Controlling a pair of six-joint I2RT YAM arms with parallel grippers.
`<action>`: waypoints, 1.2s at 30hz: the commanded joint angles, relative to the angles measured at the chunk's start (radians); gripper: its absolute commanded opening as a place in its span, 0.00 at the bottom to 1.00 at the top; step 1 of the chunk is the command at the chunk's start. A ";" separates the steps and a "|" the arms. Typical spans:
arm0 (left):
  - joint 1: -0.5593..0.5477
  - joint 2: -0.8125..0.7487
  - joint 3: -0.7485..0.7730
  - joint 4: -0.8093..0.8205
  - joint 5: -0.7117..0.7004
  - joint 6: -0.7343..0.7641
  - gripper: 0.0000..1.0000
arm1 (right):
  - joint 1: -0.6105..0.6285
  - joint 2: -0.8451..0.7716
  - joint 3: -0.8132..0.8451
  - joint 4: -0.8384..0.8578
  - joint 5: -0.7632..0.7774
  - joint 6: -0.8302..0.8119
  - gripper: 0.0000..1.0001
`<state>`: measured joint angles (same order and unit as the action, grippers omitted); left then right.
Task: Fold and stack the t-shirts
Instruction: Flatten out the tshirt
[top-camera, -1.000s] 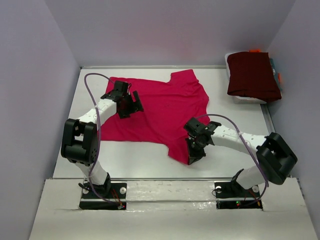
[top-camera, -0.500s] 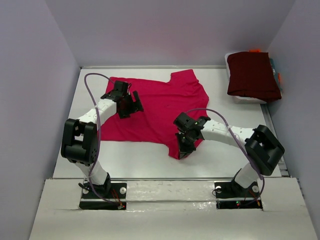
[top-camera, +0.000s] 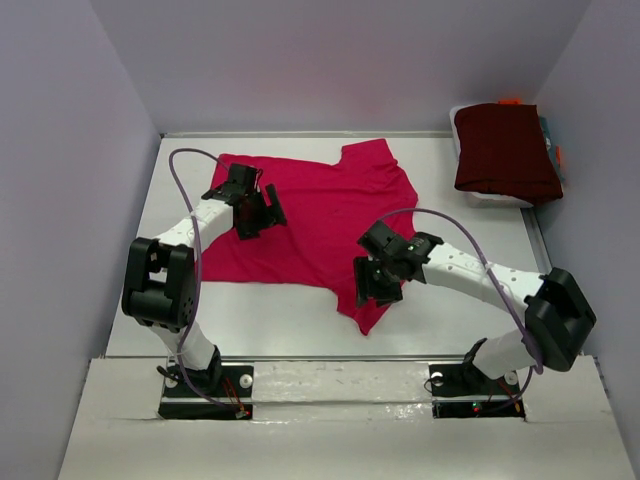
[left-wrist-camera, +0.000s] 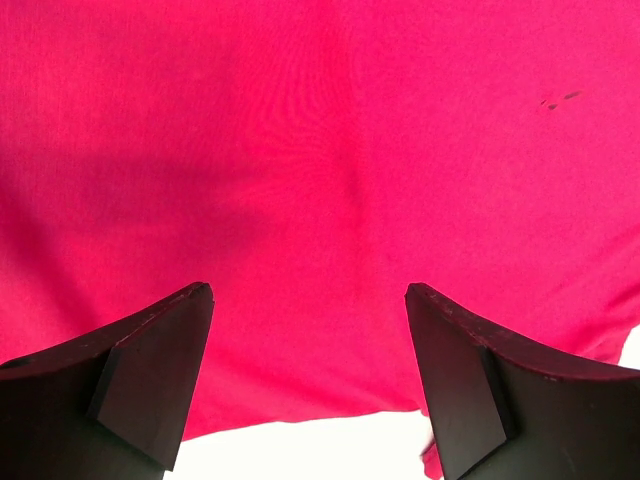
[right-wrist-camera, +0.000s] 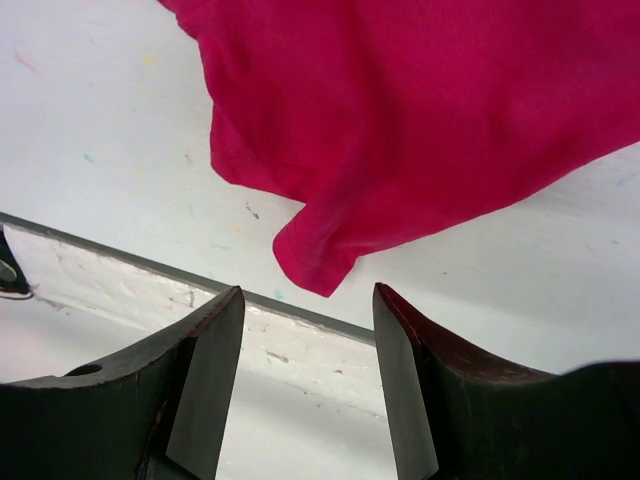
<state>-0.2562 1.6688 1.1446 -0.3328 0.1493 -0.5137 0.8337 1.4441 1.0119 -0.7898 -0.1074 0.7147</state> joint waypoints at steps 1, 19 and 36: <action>-0.005 -0.066 -0.035 -0.015 -0.014 0.000 0.90 | 0.010 -0.001 0.043 -0.014 0.136 0.020 0.59; 0.043 -0.188 -0.157 -0.052 -0.039 -0.022 0.90 | -0.218 0.150 0.097 0.178 0.169 -0.024 0.56; 0.196 -0.254 -0.316 -0.037 0.104 -0.032 0.91 | -0.268 0.194 -0.018 0.262 0.117 -0.029 0.56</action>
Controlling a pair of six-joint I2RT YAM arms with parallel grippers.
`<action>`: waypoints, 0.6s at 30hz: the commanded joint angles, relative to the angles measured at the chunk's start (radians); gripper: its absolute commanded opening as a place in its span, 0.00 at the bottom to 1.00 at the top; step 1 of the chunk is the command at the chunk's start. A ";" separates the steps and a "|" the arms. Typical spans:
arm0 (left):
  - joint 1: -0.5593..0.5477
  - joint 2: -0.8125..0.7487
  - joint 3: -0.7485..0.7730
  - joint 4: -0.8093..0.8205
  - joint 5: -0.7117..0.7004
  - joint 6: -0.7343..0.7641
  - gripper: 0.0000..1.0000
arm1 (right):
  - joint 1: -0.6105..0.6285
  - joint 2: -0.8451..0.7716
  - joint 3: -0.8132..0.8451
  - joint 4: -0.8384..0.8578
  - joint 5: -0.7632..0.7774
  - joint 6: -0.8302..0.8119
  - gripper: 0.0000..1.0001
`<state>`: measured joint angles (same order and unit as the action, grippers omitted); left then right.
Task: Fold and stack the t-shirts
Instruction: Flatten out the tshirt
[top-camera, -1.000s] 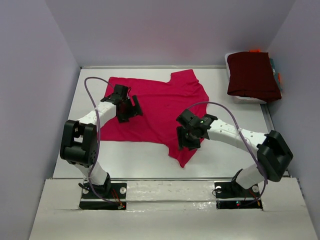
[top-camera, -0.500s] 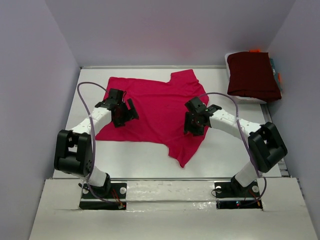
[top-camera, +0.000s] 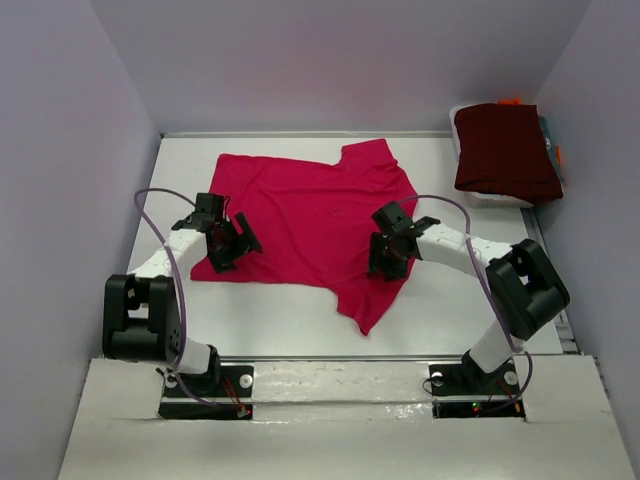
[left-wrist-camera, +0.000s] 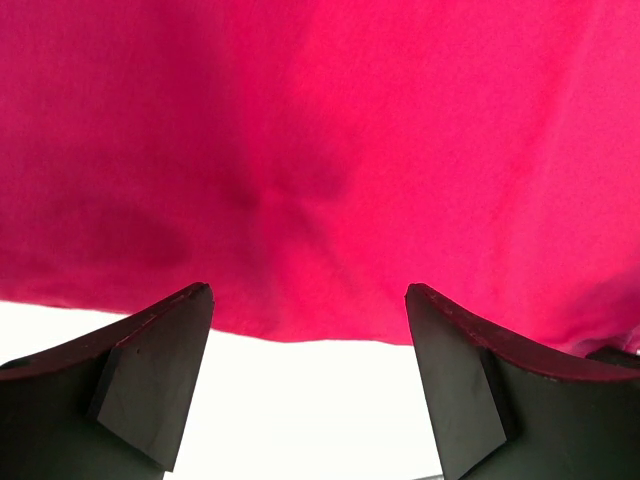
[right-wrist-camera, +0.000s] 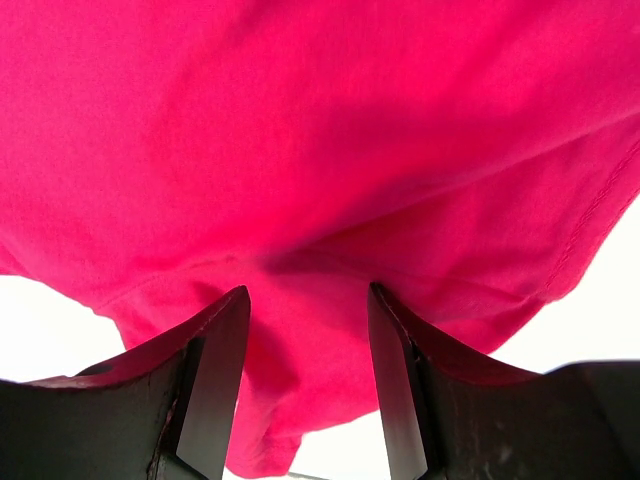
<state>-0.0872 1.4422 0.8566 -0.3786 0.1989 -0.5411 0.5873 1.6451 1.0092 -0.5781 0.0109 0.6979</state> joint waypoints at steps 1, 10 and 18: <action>0.027 -0.025 -0.030 0.015 0.062 -0.005 0.91 | -0.032 -0.007 -0.021 0.052 -0.003 -0.015 0.57; 0.131 0.032 -0.034 0.038 0.082 0.004 0.91 | -0.072 0.013 -0.044 0.087 -0.035 -0.021 0.57; 0.193 0.053 -0.080 0.079 0.115 -0.052 0.91 | -0.107 0.030 -0.058 0.106 -0.060 -0.031 0.57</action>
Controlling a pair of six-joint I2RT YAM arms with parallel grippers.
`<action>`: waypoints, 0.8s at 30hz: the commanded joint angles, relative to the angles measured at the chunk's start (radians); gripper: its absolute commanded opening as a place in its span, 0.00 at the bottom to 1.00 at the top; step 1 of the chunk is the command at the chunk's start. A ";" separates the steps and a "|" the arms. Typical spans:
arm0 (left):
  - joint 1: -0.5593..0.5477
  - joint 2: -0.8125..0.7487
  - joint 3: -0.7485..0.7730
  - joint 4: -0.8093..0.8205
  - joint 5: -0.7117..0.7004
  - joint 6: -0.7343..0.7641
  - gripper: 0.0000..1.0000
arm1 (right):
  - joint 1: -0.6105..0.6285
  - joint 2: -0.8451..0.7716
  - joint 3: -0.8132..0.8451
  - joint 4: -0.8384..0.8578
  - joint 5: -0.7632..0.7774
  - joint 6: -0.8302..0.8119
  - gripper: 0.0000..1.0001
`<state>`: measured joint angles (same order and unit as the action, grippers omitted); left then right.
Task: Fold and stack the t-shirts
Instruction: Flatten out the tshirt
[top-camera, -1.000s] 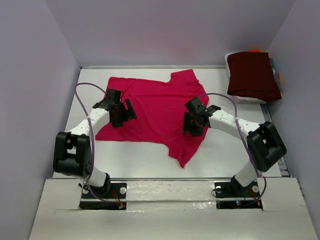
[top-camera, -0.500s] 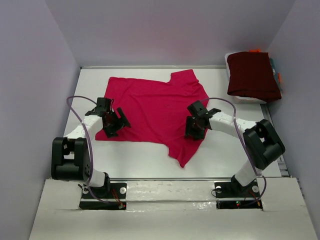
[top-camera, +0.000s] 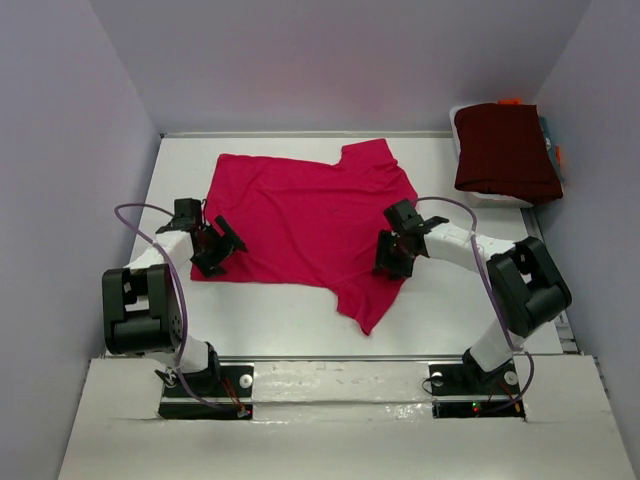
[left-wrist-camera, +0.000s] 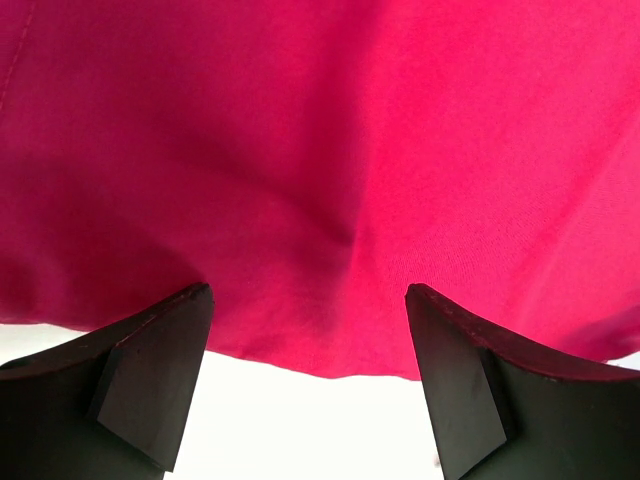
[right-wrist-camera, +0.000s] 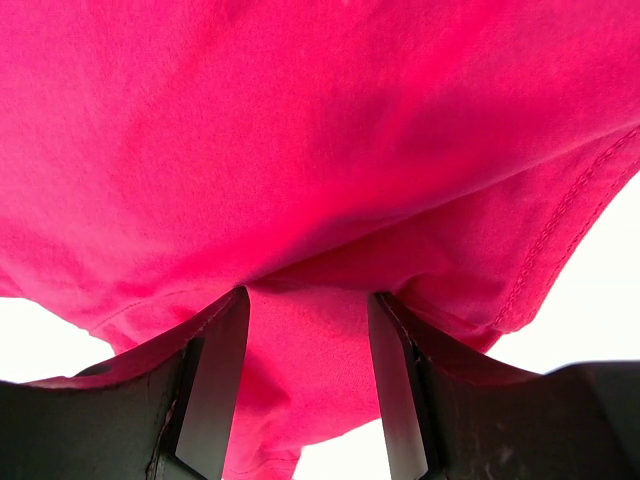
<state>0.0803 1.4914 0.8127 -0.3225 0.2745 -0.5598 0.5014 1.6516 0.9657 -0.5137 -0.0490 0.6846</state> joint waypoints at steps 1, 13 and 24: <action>0.036 0.009 -0.043 0.029 0.045 -0.040 0.91 | -0.030 0.025 -0.015 0.041 0.001 -0.017 0.57; 0.170 -0.013 -0.070 0.016 0.009 -0.040 0.91 | -0.072 0.025 -0.030 0.032 -0.005 -0.042 0.57; 0.203 -0.048 -0.081 0.022 0.006 -0.041 0.91 | -0.072 0.004 -0.036 0.003 -0.067 -0.076 0.57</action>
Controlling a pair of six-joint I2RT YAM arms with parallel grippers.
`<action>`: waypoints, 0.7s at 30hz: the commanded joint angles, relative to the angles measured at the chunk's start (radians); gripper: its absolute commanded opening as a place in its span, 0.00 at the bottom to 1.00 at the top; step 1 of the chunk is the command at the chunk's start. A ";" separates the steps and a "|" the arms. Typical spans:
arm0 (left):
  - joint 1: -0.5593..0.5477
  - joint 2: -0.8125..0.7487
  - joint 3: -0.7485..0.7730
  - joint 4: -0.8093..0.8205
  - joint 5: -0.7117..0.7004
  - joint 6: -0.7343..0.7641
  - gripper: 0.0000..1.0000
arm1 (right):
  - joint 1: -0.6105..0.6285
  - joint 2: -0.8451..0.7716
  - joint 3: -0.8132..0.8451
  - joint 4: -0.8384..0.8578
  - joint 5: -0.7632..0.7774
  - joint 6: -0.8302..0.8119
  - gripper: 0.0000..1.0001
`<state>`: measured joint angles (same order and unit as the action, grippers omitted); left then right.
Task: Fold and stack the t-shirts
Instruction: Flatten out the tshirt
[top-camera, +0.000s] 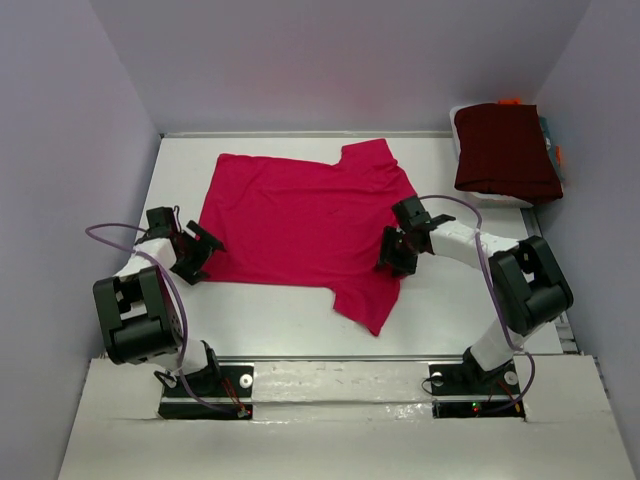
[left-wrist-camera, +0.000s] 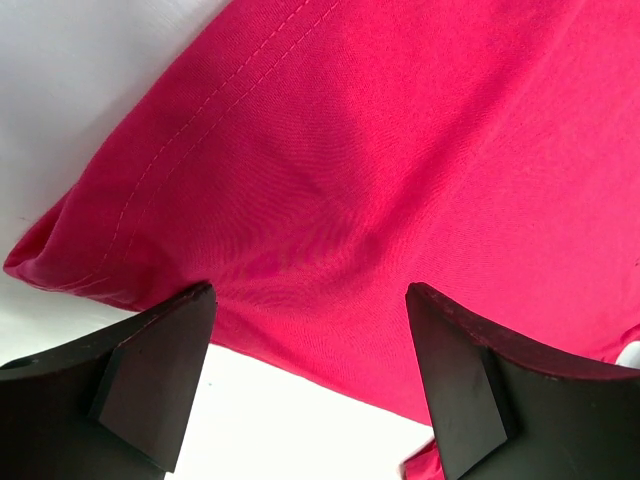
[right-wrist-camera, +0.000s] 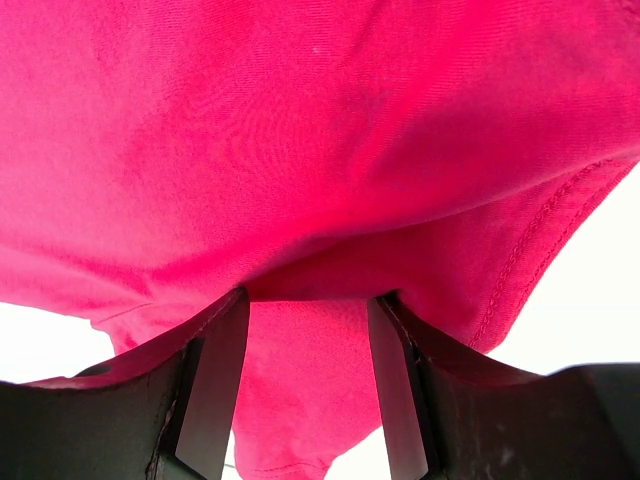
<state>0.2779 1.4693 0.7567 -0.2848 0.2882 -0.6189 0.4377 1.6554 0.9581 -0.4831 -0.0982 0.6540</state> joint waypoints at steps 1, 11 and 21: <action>0.006 -0.024 -0.025 -0.014 -0.004 0.018 0.91 | -0.008 -0.005 -0.028 -0.031 -0.029 -0.050 0.57; 0.006 -0.055 -0.030 -0.010 -0.015 0.019 0.91 | -0.008 -0.117 -0.136 -0.072 -0.135 -0.059 0.57; 0.006 -0.083 -0.031 -0.024 -0.029 0.022 0.91 | 0.021 -0.132 -0.205 -0.069 -0.170 -0.048 0.57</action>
<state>0.2775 1.4364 0.7433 -0.2878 0.2760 -0.6136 0.4366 1.5219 0.7994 -0.5076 -0.2565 0.6189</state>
